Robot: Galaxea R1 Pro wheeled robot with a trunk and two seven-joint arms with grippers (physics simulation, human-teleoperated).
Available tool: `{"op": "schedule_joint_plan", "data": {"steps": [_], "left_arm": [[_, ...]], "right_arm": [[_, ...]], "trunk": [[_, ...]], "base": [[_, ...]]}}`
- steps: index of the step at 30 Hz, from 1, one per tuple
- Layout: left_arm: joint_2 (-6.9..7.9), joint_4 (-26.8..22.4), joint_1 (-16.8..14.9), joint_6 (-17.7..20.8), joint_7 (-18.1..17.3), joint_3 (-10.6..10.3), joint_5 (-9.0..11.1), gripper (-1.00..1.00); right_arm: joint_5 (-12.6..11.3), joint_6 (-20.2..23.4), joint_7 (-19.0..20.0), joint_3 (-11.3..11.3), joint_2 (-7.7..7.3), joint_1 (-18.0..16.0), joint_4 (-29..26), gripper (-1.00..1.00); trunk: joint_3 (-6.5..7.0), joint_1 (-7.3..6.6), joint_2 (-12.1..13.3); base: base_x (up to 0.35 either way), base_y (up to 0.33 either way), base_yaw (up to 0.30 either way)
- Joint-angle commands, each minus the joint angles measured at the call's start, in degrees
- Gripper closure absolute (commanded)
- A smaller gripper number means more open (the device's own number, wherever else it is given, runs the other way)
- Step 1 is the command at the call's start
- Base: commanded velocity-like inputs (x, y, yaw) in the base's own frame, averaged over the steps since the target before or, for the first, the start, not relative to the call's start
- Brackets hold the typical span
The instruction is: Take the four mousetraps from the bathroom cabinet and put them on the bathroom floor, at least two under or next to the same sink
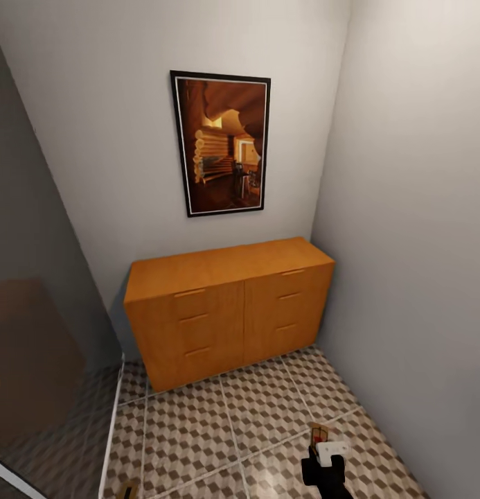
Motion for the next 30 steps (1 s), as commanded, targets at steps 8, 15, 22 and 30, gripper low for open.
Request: {"op": "schedule_joint_plan", "data": {"steps": [8,15,22,30], "left_arm": [[0.0,0.0,0.0,-0.1,0.3,-0.5,0.2,1.0],[0.0,0.0,0.0,-0.1,0.3,-0.5,0.2,1.0],[0.0,0.0,0.0,-0.1,0.3,-0.5,0.2,1.0],[0.0,0.0,0.0,-0.1,0.3,-0.5,0.2,1.0]], "right_arm": [[-0.6,-0.2,0.1,0.5,0.01,-0.1,0.0,1.0],[-0.6,-0.2,0.1,0.5,0.04,-0.1,0.0,1.0],[-0.6,-0.2,0.1,0.5,0.07,-0.1,0.0,1.0],[-0.6,-0.2,0.1,0.5,0.1,-0.1,0.1,1.0]], "trunk": [[-0.12,0.02,-0.1],[-0.12,0.02,-0.1],[-0.12,0.02,-0.1],[-0.12,0.02,-0.1]], "base": [[-0.043,0.0,0.285],[-0.109,0.0,0.286],[-0.312,0.0,0.286],[-0.325,0.0,0.286]]}}
